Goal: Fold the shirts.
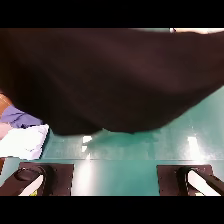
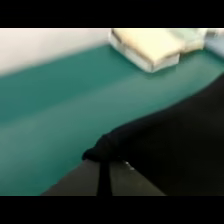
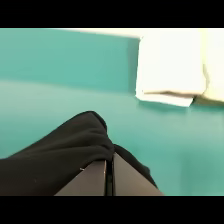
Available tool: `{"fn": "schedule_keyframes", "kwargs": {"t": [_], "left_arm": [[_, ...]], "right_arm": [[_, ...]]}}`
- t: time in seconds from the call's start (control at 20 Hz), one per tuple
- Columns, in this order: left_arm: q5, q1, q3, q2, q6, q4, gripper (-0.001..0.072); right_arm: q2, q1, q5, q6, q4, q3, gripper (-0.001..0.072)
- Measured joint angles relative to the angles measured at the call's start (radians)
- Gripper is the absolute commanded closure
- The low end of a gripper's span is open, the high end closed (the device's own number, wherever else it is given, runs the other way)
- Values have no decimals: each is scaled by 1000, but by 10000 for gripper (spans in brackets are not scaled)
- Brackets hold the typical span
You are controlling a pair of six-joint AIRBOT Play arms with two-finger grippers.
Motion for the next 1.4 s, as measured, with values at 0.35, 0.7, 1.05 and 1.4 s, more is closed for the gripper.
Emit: {"fn": "schedule_keyframes", "kwargs": {"t": [0.35, 0.7, 1.05, 1.4], "left_arm": [[219, 10, -633, -90, -16, 86, 681], [539, 135, -759, -359, -19, 60, 222], [351, 325, -727, -420, -8, 18, 218], [288, 378, -921, -427, 29, -49, 220]], "right_arm": [[-306, 82, -51, 10, 18, -231, 694], [-600, 172, -184, 12, 37, -151, 260], [-593, 124, -68, 0, 143, -213, 261], [-365, 66, -109, -62, 245, -632, 263]]}}
